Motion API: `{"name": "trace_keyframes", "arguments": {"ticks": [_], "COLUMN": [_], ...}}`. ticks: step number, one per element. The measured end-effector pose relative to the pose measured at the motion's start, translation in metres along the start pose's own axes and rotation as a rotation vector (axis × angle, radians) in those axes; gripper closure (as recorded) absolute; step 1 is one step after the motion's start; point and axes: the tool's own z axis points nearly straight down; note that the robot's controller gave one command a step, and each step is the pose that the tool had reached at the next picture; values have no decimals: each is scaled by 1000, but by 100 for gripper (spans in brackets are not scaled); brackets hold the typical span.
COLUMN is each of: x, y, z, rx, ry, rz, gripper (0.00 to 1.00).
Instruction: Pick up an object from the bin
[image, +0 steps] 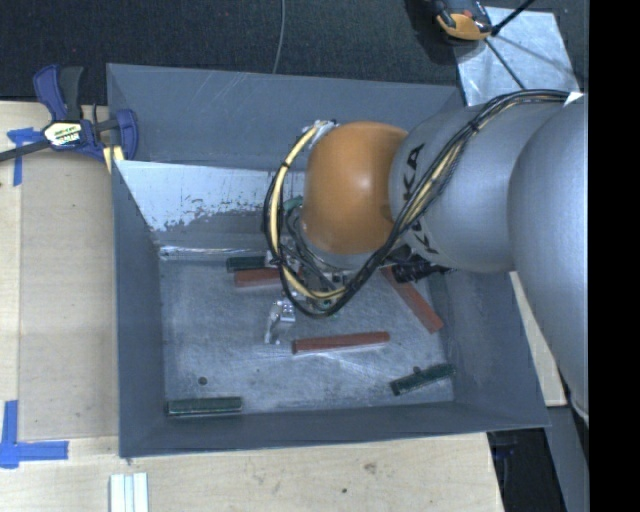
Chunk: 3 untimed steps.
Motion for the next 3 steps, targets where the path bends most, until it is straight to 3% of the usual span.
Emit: {"name": "trace_keyframes", "arguments": {"ticks": [1, 2, 3], "x": [34, 34, 31], "y": [-78, -78, -65], "z": [58, 58, -68], "rx": [-1, -1, 3], "ry": [-13, -13, 13], "rz": [-83, -83, -150], "gripper": [100, 100, 100]}}
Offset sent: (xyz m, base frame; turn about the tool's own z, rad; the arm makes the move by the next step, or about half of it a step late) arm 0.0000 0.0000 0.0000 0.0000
